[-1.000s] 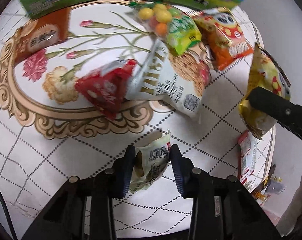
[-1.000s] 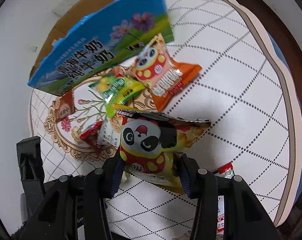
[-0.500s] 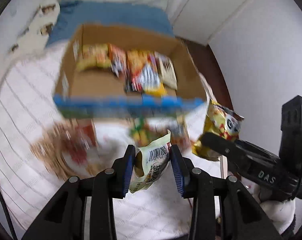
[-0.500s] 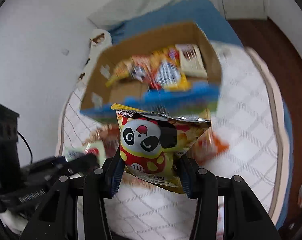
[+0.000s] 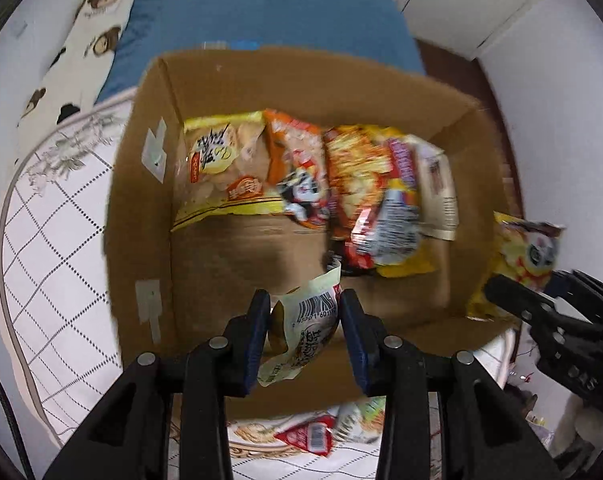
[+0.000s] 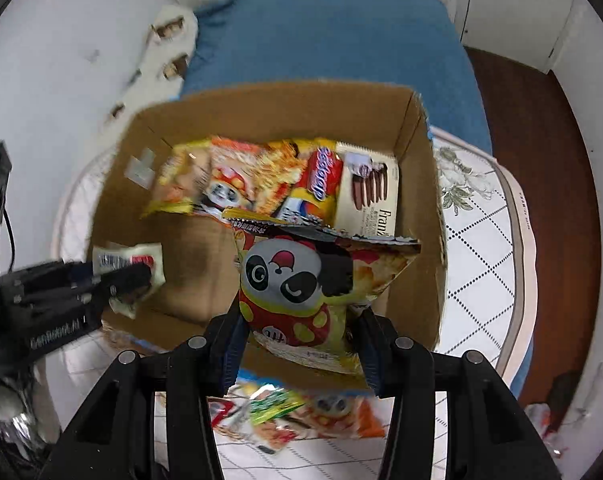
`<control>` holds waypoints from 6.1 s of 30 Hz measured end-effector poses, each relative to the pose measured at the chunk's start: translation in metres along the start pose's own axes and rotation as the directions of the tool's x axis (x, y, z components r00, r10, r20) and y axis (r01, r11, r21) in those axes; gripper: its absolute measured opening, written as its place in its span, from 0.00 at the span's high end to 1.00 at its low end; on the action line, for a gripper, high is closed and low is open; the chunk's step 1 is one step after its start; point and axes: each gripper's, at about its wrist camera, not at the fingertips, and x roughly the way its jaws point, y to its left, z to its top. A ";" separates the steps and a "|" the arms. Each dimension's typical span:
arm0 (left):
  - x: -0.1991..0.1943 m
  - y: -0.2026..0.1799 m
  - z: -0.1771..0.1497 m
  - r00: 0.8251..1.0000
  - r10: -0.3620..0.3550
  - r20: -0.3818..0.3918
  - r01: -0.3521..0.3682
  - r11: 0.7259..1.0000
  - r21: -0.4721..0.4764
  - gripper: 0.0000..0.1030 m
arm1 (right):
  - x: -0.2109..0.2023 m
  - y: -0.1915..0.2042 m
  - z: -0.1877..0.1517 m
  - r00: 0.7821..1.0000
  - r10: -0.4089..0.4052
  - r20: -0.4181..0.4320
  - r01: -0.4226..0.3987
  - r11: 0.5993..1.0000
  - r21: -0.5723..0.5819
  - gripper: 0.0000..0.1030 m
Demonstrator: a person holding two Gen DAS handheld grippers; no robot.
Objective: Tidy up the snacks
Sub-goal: 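Carry both bags to the box and open the right tool inside, then grasp the red-white strip pack with right tool while left tool grasps nitz oat cookie pack, then carry both packs into the cardboard box and open both tools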
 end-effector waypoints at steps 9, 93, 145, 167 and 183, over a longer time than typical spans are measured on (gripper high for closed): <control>0.046 0.022 0.011 0.992 0.030 -0.121 -0.035 0.999 -0.040 0.60 | 0.065 -0.018 0.004 0.979 0.018 -0.202 -0.014 1.000 0.021 0.23; 0.141 -0.069 -0.168 0.978 -0.097 -0.183 0.038 0.952 -0.303 0.18 | 0.083 -0.104 -0.357 0.992 -0.088 -0.091 0.120 0.887 0.445 0.35; 0.143 -0.053 -0.236 0.983 0.072 -0.169 -0.044 0.986 0.162 0.29 | 0.084 -0.034 -0.381 0.998 0.014 -0.059 0.018 0.859 0.512 0.34; 0.096 -0.065 -0.268 0.998 0.022 -0.066 -0.013 0.991 0.133 0.57 | 0.066 0.022 -0.339 0.996 -0.088 -0.009 0.087 0.946 0.312 0.54; -0.080 -0.035 -0.156 0.963 -0.186 0.196 0.178 0.983 0.053 0.57 | -0.084 0.037 -0.207 0.945 0.155 0.288 -0.209 0.963 0.168 0.54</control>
